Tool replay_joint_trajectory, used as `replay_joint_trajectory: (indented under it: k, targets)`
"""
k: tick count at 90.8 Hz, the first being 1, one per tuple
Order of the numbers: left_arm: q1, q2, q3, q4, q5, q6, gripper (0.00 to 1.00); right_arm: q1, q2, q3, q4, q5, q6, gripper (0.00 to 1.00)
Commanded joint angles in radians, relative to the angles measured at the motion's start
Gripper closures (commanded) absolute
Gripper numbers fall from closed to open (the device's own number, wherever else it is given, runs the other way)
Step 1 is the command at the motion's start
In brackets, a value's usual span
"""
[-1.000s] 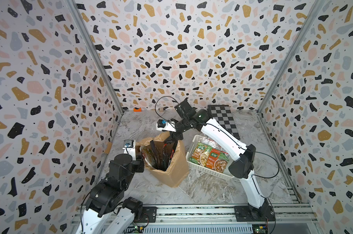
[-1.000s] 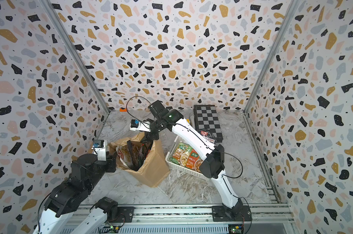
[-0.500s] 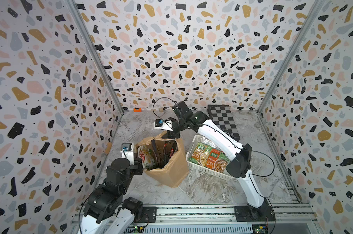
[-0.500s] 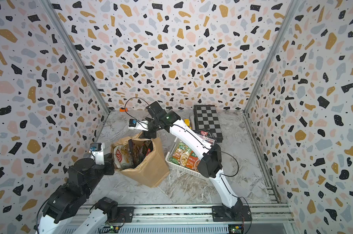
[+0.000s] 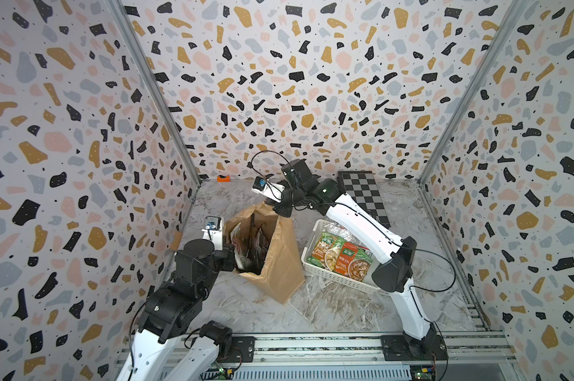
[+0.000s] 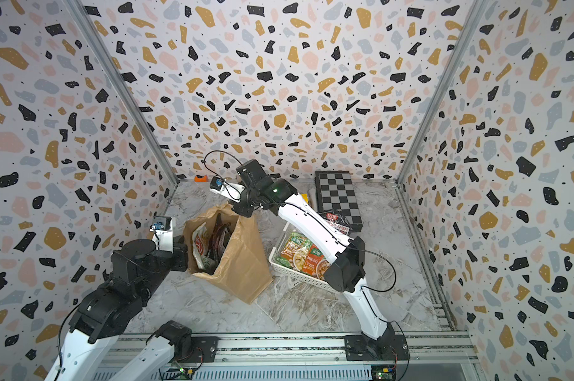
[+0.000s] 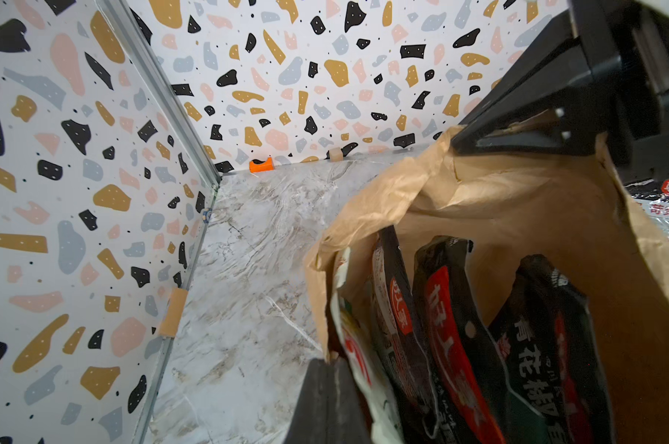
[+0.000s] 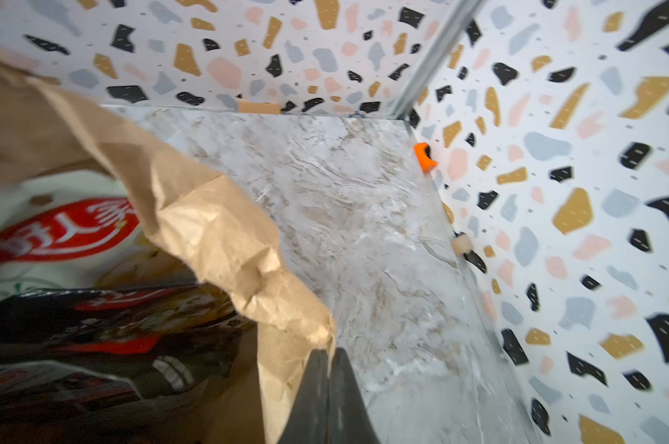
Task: Place the condiment packets inside the bag
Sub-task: Adjust the paper bag at the center of the board.
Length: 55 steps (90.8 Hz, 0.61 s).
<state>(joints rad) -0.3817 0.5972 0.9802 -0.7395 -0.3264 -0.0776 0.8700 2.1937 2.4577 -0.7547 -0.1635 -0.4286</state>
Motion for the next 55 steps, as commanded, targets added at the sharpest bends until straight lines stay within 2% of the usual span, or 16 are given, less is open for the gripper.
replay_joint_trajectory:
  k: [1,16,30,35,43,47,55]
  targets:
    - [0.003,-0.042,0.024,0.065,-0.061,0.045,1.00,-0.029,-0.106,0.019,0.044,0.220,0.147,1.00]
    - [0.003,-0.064,-0.011,0.080,-0.112,0.063,1.00,-0.045,-0.132,-0.025,-0.005,0.140,0.213,1.00]
    - [0.003,0.027,0.025,0.161,-0.096,0.089,1.00,-0.045,-0.186,-0.142,0.010,0.021,0.278,0.99]
    - [0.003,0.071,0.044,0.183,-0.081,0.084,1.00,-0.046,-0.214,-0.195,0.027,0.011,0.294,0.89]
    - [0.003,0.126,0.061,0.209,-0.055,0.068,1.00,-0.050,-0.258,-0.265,0.043,0.009,0.306,0.65]
    - [0.004,0.135,0.062,0.218,-0.032,0.059,0.84,-0.054,-0.287,-0.288,0.044,0.007,0.307,0.55]
    - [0.003,0.120,0.048,0.233,-0.001,0.049,0.65,-0.063,-0.374,-0.363,0.068,0.012,0.321,0.41]
